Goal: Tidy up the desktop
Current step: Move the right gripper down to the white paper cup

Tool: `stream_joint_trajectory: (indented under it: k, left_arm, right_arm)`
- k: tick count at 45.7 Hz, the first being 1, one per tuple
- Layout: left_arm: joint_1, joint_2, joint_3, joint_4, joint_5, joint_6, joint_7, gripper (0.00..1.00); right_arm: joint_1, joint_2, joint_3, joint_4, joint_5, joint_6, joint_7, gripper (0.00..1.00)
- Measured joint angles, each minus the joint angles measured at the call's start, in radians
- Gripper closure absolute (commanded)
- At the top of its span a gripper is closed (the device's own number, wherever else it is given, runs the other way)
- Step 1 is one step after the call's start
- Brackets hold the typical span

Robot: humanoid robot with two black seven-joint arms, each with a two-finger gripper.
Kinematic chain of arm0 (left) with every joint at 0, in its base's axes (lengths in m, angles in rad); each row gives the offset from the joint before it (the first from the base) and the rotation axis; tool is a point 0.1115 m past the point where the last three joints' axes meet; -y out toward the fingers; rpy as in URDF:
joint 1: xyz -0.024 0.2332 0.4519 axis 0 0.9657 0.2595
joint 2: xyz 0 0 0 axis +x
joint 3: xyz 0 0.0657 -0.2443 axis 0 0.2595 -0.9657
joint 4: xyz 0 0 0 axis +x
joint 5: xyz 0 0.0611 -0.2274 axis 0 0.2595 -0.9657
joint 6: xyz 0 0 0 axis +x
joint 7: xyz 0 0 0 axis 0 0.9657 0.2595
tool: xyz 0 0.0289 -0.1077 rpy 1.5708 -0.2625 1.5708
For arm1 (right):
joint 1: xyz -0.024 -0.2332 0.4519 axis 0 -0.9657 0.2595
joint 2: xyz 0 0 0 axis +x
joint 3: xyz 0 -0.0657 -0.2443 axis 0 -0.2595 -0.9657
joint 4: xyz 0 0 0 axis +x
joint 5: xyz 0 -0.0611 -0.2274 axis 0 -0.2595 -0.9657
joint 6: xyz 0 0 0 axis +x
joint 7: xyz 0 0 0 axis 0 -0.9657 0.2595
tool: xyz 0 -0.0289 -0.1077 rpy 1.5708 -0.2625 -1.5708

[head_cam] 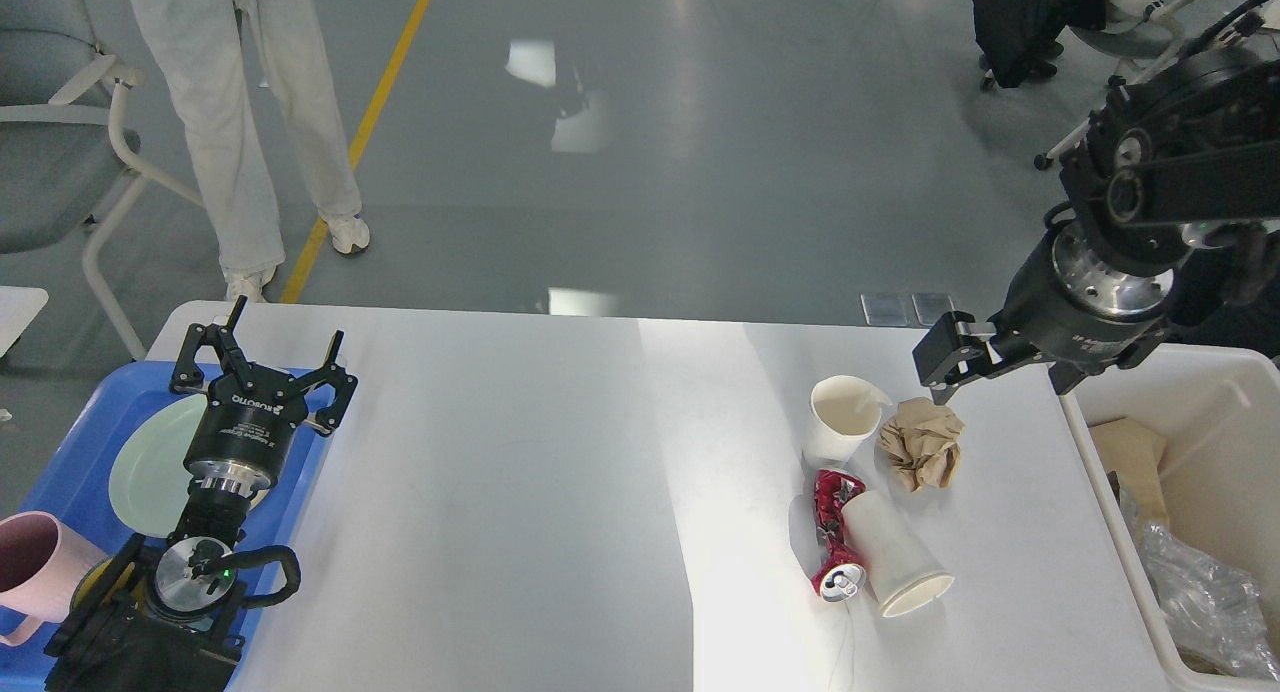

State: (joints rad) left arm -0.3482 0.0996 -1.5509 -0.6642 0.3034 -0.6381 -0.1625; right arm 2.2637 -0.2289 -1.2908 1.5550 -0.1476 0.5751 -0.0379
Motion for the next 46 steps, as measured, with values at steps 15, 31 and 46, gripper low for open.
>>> stream_joint_trajectory:
  k: [15, 31, 46]
  left_arm:
    - [0.000, 0.000, 0.000, 0.000, 0.000, 0.000, 0.000, 0.03]
    - [0.000, -0.001, 0.000, 0.000, 0.000, 0.000, 0.000, 0.03]
    - [0.000, -0.001, 0.000, -0.001, 0.000, 0.000, 0.000, 0.03]
  right_arm:
    - [-0.243, 0.011, 0.041, -0.094, 0.030, -0.284, 0.000, 0.00]
    - [-0.570, 0.028, 0.077, -0.362, 0.372, -0.507, 0.000, 0.00]
    - [-0.695, 0.042, 0.169, -0.427, 0.426, -0.530, 0.000, 0.00]
